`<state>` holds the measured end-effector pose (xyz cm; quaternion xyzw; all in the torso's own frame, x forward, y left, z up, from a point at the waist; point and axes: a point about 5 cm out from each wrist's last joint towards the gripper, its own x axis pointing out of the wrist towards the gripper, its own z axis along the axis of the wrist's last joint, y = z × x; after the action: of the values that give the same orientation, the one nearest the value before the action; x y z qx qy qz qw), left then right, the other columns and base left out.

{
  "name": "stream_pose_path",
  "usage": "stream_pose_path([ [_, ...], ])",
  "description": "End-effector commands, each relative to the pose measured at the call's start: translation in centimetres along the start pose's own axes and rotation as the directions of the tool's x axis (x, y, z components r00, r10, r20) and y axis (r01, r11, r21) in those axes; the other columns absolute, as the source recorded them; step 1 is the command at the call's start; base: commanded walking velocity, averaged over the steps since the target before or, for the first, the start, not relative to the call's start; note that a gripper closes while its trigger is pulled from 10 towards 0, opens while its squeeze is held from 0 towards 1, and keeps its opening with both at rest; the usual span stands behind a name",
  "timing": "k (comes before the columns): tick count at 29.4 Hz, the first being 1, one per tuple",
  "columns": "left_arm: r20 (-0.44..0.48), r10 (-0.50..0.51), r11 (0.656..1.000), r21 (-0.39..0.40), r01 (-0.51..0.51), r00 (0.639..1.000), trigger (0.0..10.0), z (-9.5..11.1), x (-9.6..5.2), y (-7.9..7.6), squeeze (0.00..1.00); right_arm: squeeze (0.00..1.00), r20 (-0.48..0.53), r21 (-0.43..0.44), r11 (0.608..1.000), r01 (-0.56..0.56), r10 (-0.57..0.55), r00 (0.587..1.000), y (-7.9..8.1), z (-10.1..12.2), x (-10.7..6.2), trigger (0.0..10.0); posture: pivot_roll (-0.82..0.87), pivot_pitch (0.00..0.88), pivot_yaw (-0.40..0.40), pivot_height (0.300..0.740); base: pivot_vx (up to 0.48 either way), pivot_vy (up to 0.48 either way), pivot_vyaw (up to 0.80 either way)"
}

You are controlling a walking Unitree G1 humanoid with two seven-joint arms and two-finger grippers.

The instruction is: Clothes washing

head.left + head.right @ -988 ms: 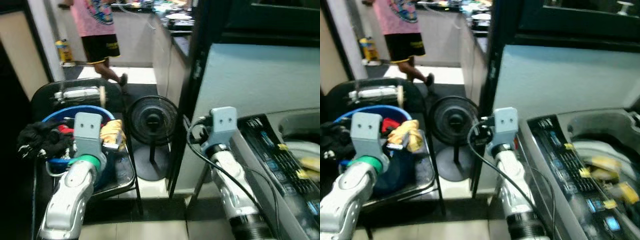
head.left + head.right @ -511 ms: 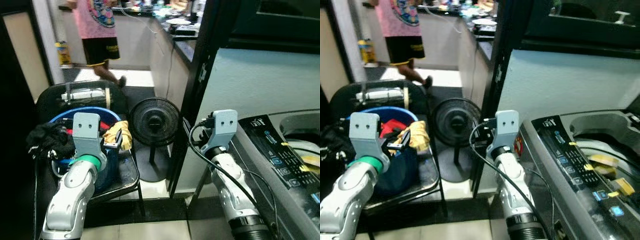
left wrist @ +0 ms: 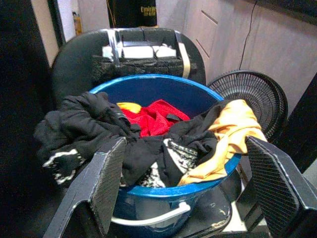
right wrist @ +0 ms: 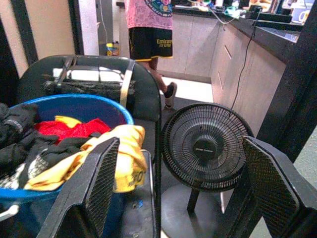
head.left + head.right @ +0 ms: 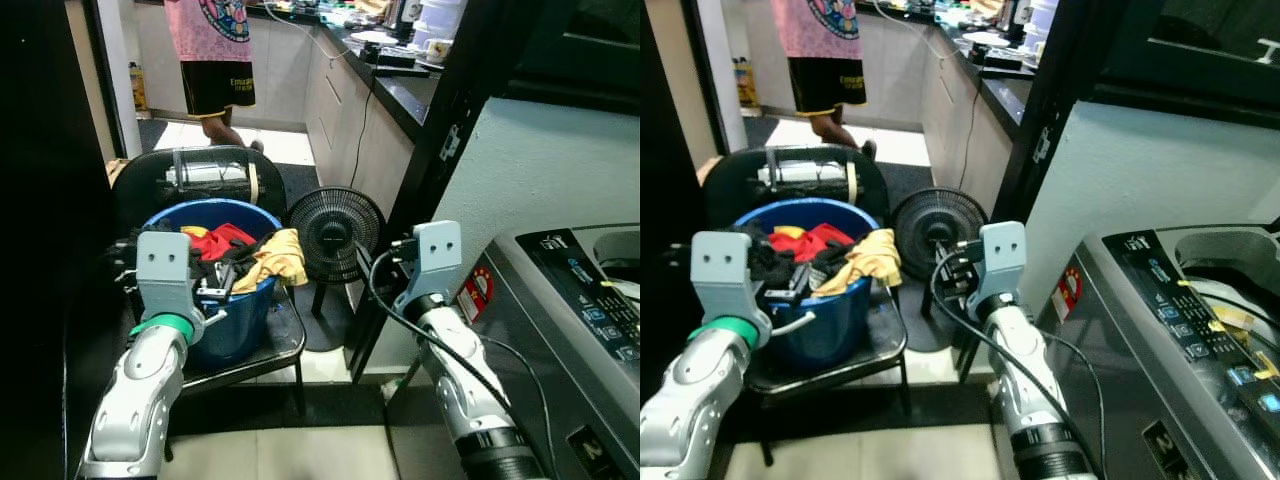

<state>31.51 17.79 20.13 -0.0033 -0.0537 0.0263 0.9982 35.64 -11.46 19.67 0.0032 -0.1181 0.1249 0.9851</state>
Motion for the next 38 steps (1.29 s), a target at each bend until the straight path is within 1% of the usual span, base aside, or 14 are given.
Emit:
stream_pose_path([
  [1,0.000,-0.004,1.000,0.000,0.004,1.000,10.0,-0.2,0.2,-0.4,0.00,0.00,-0.014,-0.007,1.000,-0.003,0.003,1.000,-0.1,-0.3,0.0,10.0,-0.02,0.000,-0.080,0.740,0.000,0.000,0.00],
  [5,0.003,0.004,1.000,-0.022,-0.004,1.000,10.0,-0.7,0.3,-0.7,0.00,0.00,-0.027,-0.014,1.000,-0.019,0.019,0.999,0.3,-0.8,0.0,10.0,-0.03,0.000,-0.071,0.740,0.000,0.000,0.00],
  [8,0.003,0.004,1.000,-0.022,-0.004,1.000,10.0,-0.7,0.3,-0.7,0.00,0.00,-0.027,-0.014,1.000,-0.019,0.019,0.999,0.3,-0.8,0.0,10.0,-0.03,0.000,-0.071,0.740,0.000,0.000,0.00],
  [10,-0.003,-0.001,1.000,-0.026,0.001,1.000,10.0,-1.0,0.3,-1.1,0.00,0.00,-0.034,-0.016,1.000,-0.018,0.018,0.999,0.3,-1.0,-0.1,10.0,-0.03,0.000,-0.066,0.740,0.000,0.000,0.00],
  [16,-0.014,-0.017,1.000,-0.015,0.017,1.000,10.0,-1.5,0.2,-1.6,0.00,0.00,-0.046,-0.034,0.999,-0.023,0.021,0.999,0.4,-1.4,-0.2,10.0,-0.02,0.000,-0.059,0.740,0.000,0.000,0.00],
  [17,-0.009,-0.027,1.000,0.011,0.027,1.000,10.0,-1.5,0.4,-1.8,0.00,0.00,-0.050,-0.046,0.999,-0.028,0.026,0.998,0.6,-1.7,-0.3,10.0,0.00,0.000,-0.042,0.740,0.000,0.000,0.80],
  [18,-0.009,-0.027,1.000,0.011,0.027,1.000,10.0,-1.5,0.4,-1.8,0.00,0.00,-0.050,-0.046,0.999,-0.028,0.026,0.998,0.6,-1.7,-0.3,10.0,0.00,0.000,-0.042,0.740,0.000,0.000,0.80],
  [21,-0.007,-0.030,0.999,0.023,0.030,1.000,10.0,-1.5,0.5,-1.7,0.00,0.00,-0.043,-0.042,0.999,-0.028,0.026,0.999,0.7,-1.8,-0.4,10.0,0.00,0.000,-0.028,0.740,0.240,0.000,0.00],
  [23,-0.005,-0.035,0.998,0.044,0.035,0.999,10.0,-1.4,0.7,-1.2,0.00,0.00,-0.048,-0.003,1.000,-0.012,0.011,0.999,1.0,-2.2,-0.5,10.0,0.01,0.000,0.006,0.740,0.244,0.000,0.00],
  [26,-0.007,-0.034,0.998,0.043,0.034,0.999,10.0,-1.4,0.9,-1.0,0.00,0.00,-0.048,0.010,1.000,-0.008,0.008,0.999,1.2,-2.3,-0.6,10.0,0.01,0.000,0.011,0.740,0.247,0.000,0.00],
  [27,-0.007,-0.035,0.998,0.044,0.035,0.999,10.0,-1.3,1.1,-0.8,0.00,0.00,-0.048,0.016,1.000,-0.004,0.005,0.999,1.3,-2.5,-0.7,10.0,0.02,0.000,0.036,0.740,0.255,0.000,0.00],
  [32,-0.007,-0.040,0.998,0.047,0.041,0.999,10.0,-1.2,1.3,-0.8,0.00,0.00,-0.045,0.017,1.000,0.000,0.001,0.999,1.4,-2.6,-0.8,10.0,0.02,0.000,0.046,0.740,0.255,0.000,0.00],
  [37,-0.005,-0.063,0.996,0.057,0.063,0.998,10.0,-1.1,1.7,-1.3,0.00,0.00,-0.048,0.020,1.000,0.002,-0.001,0.999,1.4,-2.8,-0.9,10.0,0.03,0.000,0.048,0.740,0.251,0.000,0.00],
  [38,-0.003,-0.069,0.996,0.062,0.069,0.998,10.0,-1.1,1.9,-1.5,0.00,0.00,-0.047,0.024,1.000,-0.012,0.013,0.999,1.6,-2.9,-0.8,10.0,0.04,0.000,0.055,0.740,0.262,0.000,0.00],
])
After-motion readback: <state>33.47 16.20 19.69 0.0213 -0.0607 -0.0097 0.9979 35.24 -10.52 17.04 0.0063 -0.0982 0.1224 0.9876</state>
